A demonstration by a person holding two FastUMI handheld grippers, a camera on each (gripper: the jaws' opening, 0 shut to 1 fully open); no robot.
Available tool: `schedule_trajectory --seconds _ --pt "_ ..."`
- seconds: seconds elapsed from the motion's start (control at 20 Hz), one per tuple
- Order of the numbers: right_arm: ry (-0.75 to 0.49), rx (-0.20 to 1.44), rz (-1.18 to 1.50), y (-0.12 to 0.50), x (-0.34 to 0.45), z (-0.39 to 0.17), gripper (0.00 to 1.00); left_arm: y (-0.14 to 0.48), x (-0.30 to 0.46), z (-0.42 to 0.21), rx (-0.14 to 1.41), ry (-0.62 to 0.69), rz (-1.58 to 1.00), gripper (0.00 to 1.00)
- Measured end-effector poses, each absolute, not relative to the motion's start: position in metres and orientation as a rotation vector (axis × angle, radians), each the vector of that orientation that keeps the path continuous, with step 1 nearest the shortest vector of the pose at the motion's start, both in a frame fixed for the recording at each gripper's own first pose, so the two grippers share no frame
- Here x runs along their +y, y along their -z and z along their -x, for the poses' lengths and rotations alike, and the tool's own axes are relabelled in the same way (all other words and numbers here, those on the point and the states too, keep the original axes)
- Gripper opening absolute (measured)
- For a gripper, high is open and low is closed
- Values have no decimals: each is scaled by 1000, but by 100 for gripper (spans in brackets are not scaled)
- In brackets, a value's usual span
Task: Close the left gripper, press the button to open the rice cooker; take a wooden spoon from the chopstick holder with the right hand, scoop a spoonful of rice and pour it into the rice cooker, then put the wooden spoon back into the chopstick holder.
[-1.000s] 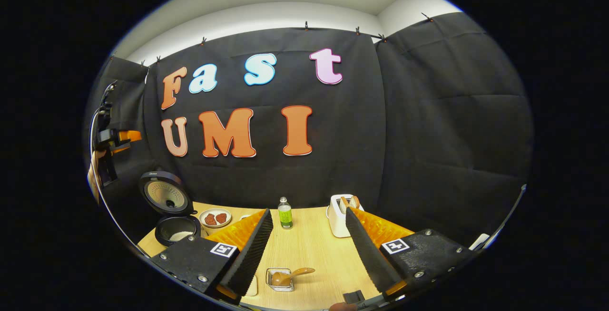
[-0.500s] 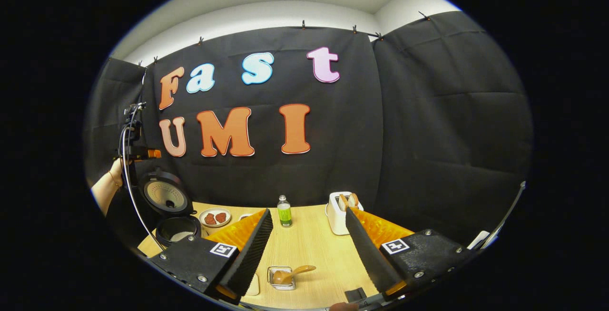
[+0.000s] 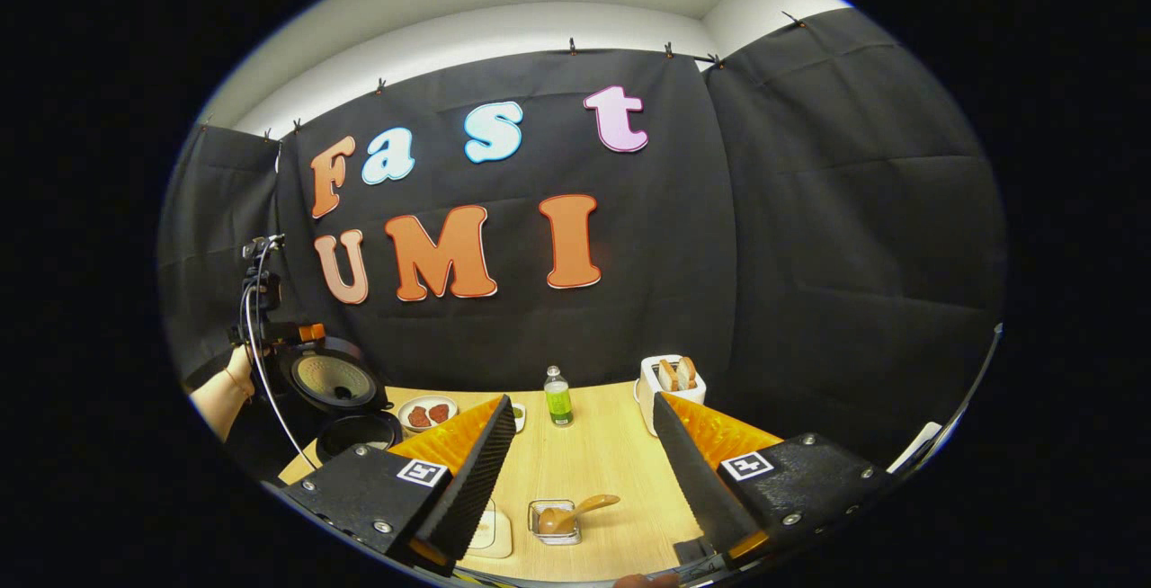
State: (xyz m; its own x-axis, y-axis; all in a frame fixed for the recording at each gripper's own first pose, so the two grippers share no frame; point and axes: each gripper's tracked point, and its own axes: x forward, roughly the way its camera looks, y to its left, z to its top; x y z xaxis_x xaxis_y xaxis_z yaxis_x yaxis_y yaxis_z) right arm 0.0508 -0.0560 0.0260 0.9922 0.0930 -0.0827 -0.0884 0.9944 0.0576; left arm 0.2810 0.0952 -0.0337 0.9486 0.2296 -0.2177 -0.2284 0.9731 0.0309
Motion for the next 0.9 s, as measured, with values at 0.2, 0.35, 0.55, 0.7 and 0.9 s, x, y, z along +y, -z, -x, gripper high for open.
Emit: schedule_trajectory --seconds 0.2,0.35,0.55,0.7,0.9 --pt "-79 97 -67 -19 -65 -47 95 54 73 -244 221 -199 -46 98" --pt "-94 99 -102 -18 -68 -41 95 85 53 -212 231 -164 -42 98" --pt "-101 110 -127 -11 -73 -38 100 150 39 -180 304 -155 -39 100" --pt "-97 121 -108 -8 -77 -35 95 177 38 -168 283 -188 -45 100" --pt "-84 150 -106 2 -83 -32 95 209 33 -158 289 -212 -63 99"
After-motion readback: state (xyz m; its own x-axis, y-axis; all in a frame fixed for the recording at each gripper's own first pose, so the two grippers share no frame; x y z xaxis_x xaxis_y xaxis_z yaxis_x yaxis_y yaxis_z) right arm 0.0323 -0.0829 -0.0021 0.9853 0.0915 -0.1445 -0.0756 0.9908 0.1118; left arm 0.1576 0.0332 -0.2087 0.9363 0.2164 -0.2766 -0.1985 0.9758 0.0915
